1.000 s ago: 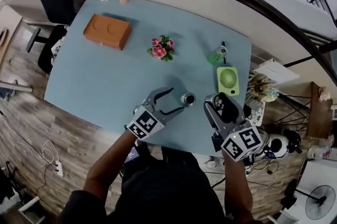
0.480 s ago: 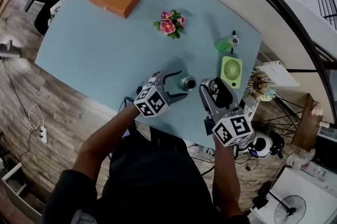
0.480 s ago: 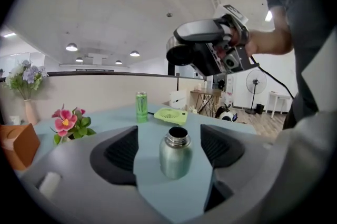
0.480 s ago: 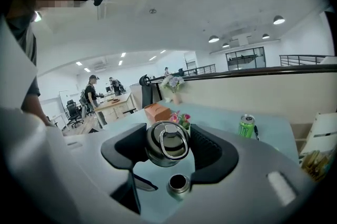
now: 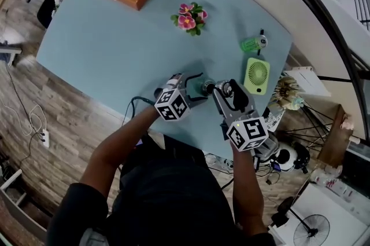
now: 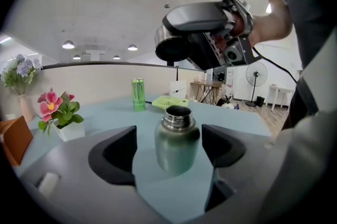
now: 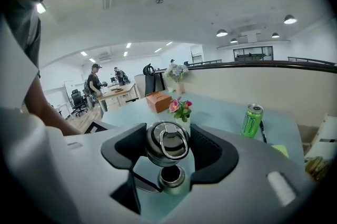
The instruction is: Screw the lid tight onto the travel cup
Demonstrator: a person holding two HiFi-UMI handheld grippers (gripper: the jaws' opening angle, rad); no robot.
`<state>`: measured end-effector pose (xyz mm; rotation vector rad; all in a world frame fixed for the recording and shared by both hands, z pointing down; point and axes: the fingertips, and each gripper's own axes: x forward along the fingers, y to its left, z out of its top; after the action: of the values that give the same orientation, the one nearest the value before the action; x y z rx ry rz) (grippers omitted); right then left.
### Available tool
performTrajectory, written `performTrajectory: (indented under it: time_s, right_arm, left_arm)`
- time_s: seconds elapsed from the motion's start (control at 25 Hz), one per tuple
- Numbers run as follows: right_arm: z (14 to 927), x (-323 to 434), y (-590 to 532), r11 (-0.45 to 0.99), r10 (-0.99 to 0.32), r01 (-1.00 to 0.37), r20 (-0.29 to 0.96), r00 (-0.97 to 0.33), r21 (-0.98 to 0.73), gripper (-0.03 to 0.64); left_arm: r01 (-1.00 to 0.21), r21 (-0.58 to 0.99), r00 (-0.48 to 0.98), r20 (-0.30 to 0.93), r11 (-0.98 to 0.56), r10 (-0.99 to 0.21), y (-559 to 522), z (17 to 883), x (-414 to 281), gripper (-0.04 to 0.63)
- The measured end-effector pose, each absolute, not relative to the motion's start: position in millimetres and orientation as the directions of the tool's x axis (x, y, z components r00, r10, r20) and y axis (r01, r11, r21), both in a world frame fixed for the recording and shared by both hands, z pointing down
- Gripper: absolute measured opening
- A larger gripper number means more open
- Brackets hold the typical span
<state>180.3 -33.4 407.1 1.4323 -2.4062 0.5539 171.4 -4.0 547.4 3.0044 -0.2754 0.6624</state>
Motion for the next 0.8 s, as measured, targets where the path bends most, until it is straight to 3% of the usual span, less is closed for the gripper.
performTrajectory:
  time_s: [0.8]
  right_arm:
    - [474, 165, -23, 0.577, -0.701, -0.816, 0.514, -0.495, 0.001, 0.262]
  left_arm:
    - [-0.194, 0.07, 0.905, 0.397, -0.978, -0.151, 0, 570, 188, 0.419]
